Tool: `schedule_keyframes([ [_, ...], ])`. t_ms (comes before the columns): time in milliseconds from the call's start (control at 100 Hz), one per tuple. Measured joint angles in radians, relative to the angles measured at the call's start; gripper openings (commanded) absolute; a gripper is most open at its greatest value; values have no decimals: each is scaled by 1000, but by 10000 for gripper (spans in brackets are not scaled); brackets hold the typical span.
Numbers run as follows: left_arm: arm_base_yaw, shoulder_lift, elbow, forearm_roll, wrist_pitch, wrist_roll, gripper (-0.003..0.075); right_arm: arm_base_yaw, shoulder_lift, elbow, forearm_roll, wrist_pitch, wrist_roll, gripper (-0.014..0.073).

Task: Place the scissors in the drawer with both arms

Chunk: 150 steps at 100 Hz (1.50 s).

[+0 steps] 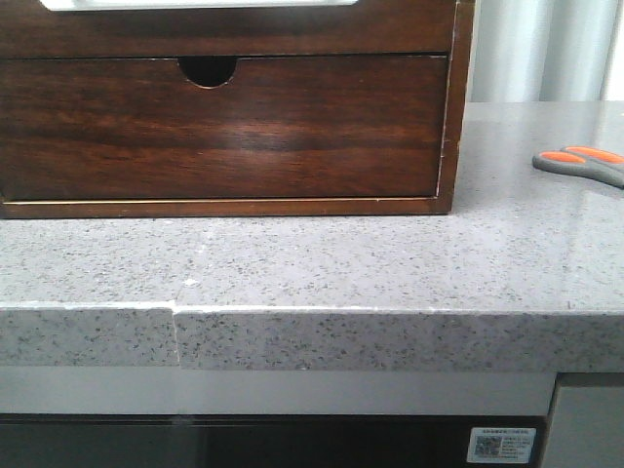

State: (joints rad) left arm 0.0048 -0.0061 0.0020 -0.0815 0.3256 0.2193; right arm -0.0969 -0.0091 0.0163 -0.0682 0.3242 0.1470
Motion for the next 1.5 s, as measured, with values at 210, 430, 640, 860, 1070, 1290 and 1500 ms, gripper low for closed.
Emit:
schedule_keyframes([
  [210, 0, 0, 0, 22, -19, 0, -19, 0, 0, 2, 0, -37, 0, -71],
  [430, 0, 0, 0, 24, -26, 0, -19, 0, 0, 2, -12, -74, 0, -71],
  [640, 0, 0, 0, 24, -88, 0, -18, 0, 0, 2, -12, -118, 0, -71],
  [860, 0, 0, 0, 7, -159, 0, -19, 0, 0, 2, -7, -184, 0, -71],
  [1070, 0, 0, -2, -128, -224, 0, -19, 0, 0, -2, 31, -181, 0, -71],
  [1290, 0, 8, -129, -83, -134, 0, -19, 0, 31, -138, 42, -38, 0, -71],
  [1500, 0, 117, -266, -24, -139, 0, -19, 0, 200, -265, 68, 20, 0, -71],
])
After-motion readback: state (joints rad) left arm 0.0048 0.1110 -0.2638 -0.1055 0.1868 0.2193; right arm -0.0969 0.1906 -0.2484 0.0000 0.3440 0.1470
